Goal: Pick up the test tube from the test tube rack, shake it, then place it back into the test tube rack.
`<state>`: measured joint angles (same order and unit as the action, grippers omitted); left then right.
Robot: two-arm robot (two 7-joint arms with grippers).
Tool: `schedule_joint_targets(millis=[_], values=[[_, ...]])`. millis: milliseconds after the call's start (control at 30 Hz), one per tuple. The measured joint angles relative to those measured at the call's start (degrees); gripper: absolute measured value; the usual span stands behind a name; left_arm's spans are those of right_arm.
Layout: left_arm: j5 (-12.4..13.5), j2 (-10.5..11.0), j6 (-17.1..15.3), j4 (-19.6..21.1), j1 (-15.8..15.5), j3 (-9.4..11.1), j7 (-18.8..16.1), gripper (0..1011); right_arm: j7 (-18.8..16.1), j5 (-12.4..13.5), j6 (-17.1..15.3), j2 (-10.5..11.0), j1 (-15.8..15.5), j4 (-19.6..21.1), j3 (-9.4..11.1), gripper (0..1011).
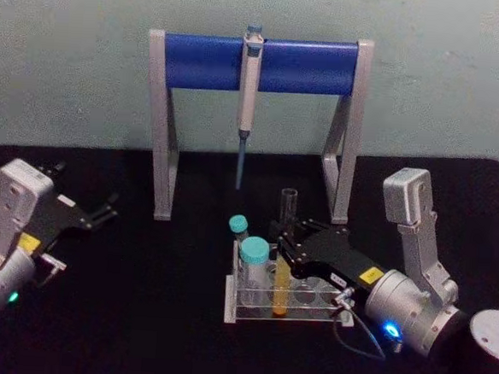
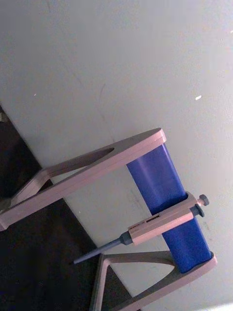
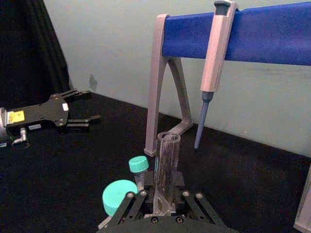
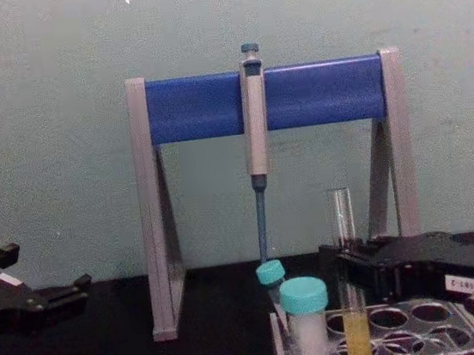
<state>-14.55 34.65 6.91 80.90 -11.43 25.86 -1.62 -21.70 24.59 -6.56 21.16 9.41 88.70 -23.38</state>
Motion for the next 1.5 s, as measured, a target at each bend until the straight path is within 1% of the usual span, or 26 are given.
schedule_joint_targets(millis=[667,1133,1300,1500], values=[[0.00,0.00,0.00,0.00,0.00,0.00,0.00,1001,0.02,-0.02,0.07,0.00,-0.02,-0.02,0.00,235],[0.00,0.00,0.00,0.00,0.00,0.00,0.00,1001,-1.28,-0.96,3.76,0.54,-1.23,0.47,-0.49,235],[0.00,0.00,0.00,0.00,0.00,0.00,0.00,1001,-1.30,-1.02,5.07,0.57,-2.34,0.82,-0.10,235],[0.00,0.00,0.00,0.00,0.00,0.00,0.00,1001,-1.25,-0.94,5.84,0.59,-3.25,1.38,0.46,235]])
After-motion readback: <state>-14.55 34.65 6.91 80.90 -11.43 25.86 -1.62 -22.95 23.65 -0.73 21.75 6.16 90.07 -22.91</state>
